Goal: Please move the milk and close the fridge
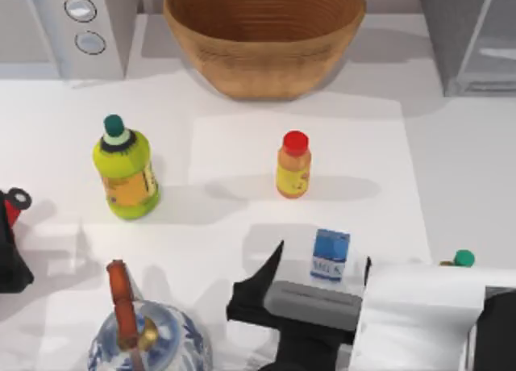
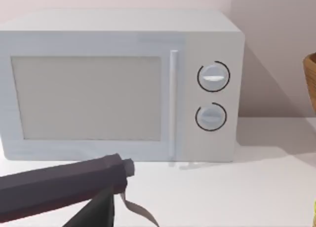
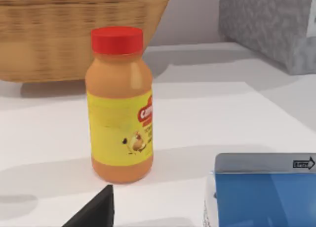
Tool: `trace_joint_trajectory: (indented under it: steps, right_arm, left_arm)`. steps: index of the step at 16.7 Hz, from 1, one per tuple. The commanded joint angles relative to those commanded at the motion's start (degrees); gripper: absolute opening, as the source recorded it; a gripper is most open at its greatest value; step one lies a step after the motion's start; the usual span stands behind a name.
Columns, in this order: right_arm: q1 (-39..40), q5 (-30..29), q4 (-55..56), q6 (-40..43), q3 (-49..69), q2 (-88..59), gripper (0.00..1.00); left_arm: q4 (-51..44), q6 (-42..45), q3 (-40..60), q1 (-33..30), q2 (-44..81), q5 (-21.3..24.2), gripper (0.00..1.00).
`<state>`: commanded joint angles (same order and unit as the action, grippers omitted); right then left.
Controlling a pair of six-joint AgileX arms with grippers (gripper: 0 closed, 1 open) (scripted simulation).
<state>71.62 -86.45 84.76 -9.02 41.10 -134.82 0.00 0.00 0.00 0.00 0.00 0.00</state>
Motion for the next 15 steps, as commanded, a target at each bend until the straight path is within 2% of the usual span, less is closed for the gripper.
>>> trace_joint_trajectory:
  steps: [6,11,15]
  right_arm:
    - [-5.6,5.6,6.6,5.4,0.9,-2.0,1.00]
    - [-6.2,6.1,7.6,5.6,0.2,-2.2,1.00]
    - [-6.2,6.1,7.6,5.6,0.2,-2.2,0.70]
  left_arm:
    - [0.0,0.0,0.0,0.0,0.0,0.0,1.00]
    - [0.0,0.0,0.0,0.0,0.0,0.0,1.00]
    - [0.0,0.0,0.0,0.0,0.0,0.0,1.00]
